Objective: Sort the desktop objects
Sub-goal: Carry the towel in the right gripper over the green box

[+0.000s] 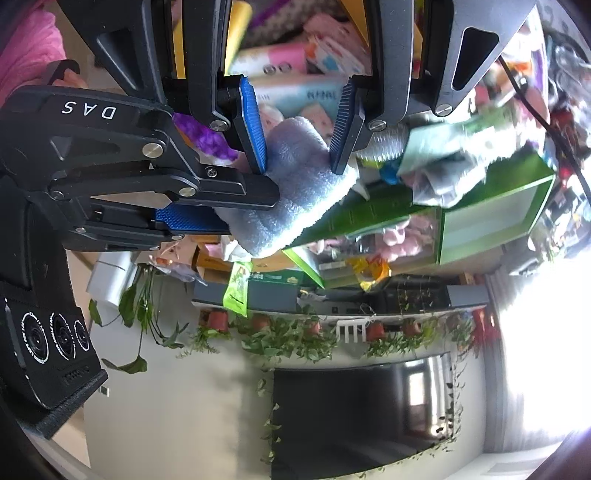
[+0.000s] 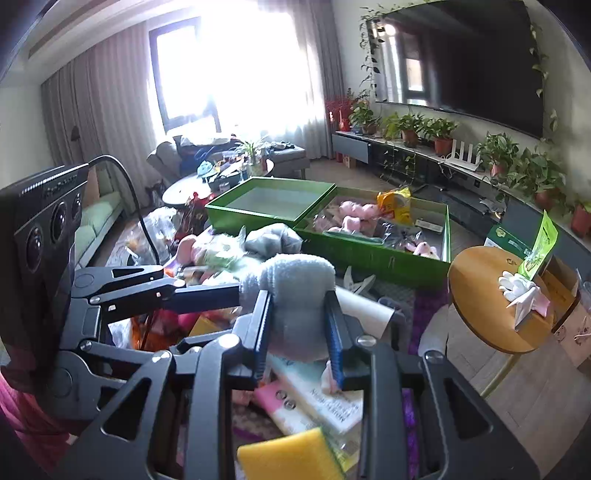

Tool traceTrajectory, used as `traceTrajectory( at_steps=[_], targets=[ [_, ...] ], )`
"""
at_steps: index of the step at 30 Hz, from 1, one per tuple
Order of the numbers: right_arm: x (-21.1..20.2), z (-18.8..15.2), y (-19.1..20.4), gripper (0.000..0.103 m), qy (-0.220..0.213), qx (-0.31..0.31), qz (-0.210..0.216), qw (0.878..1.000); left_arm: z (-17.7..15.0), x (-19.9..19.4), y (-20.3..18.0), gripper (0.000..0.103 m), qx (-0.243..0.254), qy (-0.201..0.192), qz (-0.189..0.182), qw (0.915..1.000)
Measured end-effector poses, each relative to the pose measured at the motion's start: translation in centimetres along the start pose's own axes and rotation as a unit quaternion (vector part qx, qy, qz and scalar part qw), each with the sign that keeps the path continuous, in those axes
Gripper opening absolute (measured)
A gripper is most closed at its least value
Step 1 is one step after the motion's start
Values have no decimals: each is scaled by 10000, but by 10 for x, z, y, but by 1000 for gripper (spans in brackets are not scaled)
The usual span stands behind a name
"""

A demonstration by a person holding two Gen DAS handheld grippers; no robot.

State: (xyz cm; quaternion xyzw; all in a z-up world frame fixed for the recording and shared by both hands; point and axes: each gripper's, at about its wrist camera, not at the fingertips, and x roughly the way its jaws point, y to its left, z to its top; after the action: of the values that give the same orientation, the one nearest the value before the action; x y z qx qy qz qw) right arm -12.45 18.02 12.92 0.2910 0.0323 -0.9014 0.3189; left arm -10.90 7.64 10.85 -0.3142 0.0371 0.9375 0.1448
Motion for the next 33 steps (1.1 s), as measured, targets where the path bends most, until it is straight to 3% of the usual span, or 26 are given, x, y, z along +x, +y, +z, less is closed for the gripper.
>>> traceTrajectory(
  at_steps=[23,33],
  targets=[
    [36,66,-56,32,-427,307,-370,9979,80,61,16,36,501,-373,75,9980],
    [50,89,-73,32,-471,412,-541,9966,111,91,27,36,572,-273,29,9980]
  ],
)
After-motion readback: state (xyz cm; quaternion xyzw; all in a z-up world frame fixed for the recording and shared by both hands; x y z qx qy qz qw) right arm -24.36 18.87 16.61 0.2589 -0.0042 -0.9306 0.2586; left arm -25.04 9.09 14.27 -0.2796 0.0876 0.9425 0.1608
